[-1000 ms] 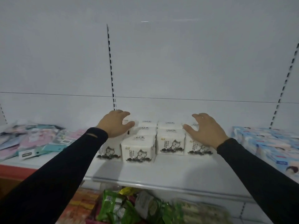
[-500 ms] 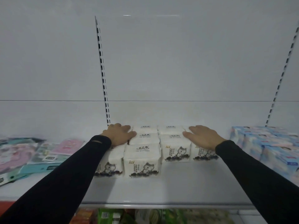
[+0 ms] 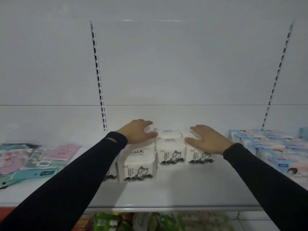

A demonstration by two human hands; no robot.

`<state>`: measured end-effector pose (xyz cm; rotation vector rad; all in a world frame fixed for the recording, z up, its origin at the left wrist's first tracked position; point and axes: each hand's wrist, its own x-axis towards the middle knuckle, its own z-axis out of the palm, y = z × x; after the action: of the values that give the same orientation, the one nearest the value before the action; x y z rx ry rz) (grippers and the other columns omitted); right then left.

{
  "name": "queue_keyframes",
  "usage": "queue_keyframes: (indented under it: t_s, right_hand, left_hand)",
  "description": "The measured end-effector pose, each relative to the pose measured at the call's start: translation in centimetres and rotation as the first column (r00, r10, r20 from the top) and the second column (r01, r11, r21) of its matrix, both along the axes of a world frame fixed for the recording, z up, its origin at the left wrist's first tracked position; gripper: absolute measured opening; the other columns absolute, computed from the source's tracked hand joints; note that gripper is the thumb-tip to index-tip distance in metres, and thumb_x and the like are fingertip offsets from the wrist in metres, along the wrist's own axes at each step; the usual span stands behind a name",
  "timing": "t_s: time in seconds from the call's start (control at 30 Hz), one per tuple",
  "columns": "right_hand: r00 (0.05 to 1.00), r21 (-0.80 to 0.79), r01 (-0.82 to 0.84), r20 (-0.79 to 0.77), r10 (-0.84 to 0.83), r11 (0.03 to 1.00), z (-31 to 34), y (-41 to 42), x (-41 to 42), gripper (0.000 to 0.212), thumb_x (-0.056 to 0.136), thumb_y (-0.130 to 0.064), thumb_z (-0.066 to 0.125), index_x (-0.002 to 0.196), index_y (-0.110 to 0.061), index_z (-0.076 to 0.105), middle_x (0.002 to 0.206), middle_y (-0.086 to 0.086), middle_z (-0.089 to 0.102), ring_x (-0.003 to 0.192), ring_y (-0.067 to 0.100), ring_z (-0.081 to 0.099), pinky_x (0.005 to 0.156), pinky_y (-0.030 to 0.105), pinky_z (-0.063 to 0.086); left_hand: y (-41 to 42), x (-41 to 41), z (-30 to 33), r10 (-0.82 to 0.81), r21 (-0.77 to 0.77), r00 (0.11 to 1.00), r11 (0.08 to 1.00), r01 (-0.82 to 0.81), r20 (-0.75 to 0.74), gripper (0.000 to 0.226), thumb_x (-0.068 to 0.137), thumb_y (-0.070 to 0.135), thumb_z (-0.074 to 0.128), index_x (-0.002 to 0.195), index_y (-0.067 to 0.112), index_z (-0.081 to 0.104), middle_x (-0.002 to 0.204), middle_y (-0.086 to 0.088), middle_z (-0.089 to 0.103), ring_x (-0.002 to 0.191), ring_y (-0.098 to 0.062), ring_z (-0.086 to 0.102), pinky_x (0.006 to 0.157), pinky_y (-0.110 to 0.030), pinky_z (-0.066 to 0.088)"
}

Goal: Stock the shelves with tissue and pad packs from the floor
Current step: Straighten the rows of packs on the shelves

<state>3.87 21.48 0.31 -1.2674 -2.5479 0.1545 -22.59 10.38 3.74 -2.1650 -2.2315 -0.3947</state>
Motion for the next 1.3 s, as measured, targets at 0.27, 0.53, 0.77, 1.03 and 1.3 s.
queue_keyframes:
  t_s: [0.27,0.53,0.77,1.03,1.3]
  right_hand:
    - [0.978,-0.021,-0.003,0.209,0.007,1.0,-1.1,1.2,1.8,0.128,0.055,-0.085,0.062,0.153,-0.025,0.006,0.161,0.003,0.004,0.147,0.022,0.003,0.119,0.039,0.014]
    - [0.981,-0.111,-0.043,0.184,0.063,0.993,-1.2,2.4,2.4,0.118,0.06,-0.064,0.077,0.152,-0.028,0.012,0.16,-0.004,0.002,0.144,0.017,0.019,0.114,0.031,0.025]
    - [0.987,-0.125,-0.054,0.145,0.072,0.991,-1.5,2.5,2.5,0.116,0.062,-0.062,0.077,0.152,-0.029,0.011,0.159,-0.006,-0.001,0.142,0.018,0.024,0.112,0.031,0.029]
    - [0.988,-0.057,-0.059,0.139,0.066,0.997,-2.1,2.2,2.4,0.114,0.066,-0.068,0.07,0.152,-0.026,0.01,0.16,0.003,0.004,0.146,0.022,0.004,0.117,0.037,0.017]
    - [0.989,-0.049,-0.061,0.133,0.068,0.997,-2.3,2.6,2.3,0.117,0.064,-0.072,0.069,0.153,-0.024,0.011,0.16,0.006,0.005,0.146,0.019,0.004,0.117,0.033,0.016]
  left_hand:
    - [4.2,5.6,-1.2,-0.095,-0.232,0.956,0.972,0.03,-0.276,0.114,0.052,0.084,0.065,0.144,0.027,0.029,0.141,-0.004,0.039,0.131,-0.027,0.035,0.104,-0.047,0.037]
    - [5.9,5.6,-1.9,-0.152,-0.278,0.954,0.957,0.078,-0.258,0.106,0.058,0.077,0.069,0.146,0.036,0.03,0.145,0.0,0.04,0.135,-0.024,0.034,0.107,-0.045,0.035]
    - [6.2,5.9,-1.7,-0.214,-0.265,0.928,0.955,0.133,-0.306,0.096,0.067,0.069,0.069,0.147,0.034,0.029,0.152,-0.002,0.03,0.139,-0.023,0.026,0.11,-0.044,0.03]
    - [5.8,5.5,-2.4,-0.11,-0.295,0.961,0.955,0.031,-0.255,0.111,0.047,0.074,0.075,0.138,0.03,0.029,0.137,0.005,0.041,0.126,-0.024,0.039,0.1,-0.048,0.041]
    - [6.2,6.0,-2.4,-0.101,-0.254,0.93,0.967,0.008,-0.355,0.111,0.045,0.066,0.082,0.138,0.028,0.035,0.134,0.003,0.047,0.12,-0.025,0.047,0.095,-0.045,0.046]
